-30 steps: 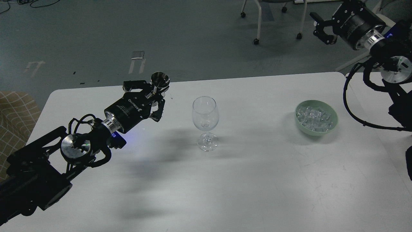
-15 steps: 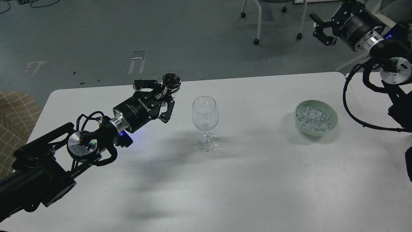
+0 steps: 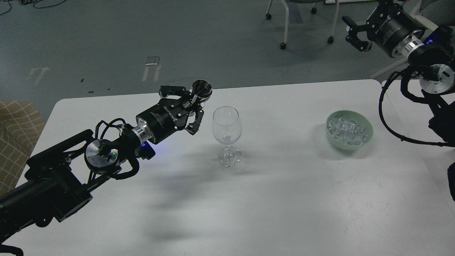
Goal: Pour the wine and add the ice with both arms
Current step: 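Carry the jigger with the left gripper to beside the wine glass, then tilt the jigger over the wine glass rim with the left gripper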
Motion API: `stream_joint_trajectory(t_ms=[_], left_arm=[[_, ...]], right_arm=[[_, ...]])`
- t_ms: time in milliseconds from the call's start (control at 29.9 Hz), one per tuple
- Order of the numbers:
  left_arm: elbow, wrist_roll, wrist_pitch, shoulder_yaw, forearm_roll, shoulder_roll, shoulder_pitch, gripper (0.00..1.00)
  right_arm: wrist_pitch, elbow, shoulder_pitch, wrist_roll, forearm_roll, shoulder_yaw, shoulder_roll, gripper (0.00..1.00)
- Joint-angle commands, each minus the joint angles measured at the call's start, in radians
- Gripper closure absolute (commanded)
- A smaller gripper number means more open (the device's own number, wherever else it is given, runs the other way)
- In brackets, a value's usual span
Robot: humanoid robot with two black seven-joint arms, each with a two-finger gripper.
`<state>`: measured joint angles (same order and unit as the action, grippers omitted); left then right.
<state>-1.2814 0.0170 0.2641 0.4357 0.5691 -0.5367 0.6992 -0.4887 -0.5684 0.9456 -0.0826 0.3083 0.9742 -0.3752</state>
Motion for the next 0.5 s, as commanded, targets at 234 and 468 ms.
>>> stream_joint_trajectory(t_ms=[234, 468], left_arm=[[0.010, -0.015, 0.001, -0.023, -0.069, 0.001, 0.010, 1.00], [0.010, -0.029, 0.000, -0.023, -0.080, 0.000, 0.013, 1.00]], right_arm=[[0.000, -0.001, -0.004, -0.002, 0.000, 0.001, 0.002, 0.00], [0.000, -0.001, -0.008, -0.002, -0.002, 0.000, 0.002, 0.00]])
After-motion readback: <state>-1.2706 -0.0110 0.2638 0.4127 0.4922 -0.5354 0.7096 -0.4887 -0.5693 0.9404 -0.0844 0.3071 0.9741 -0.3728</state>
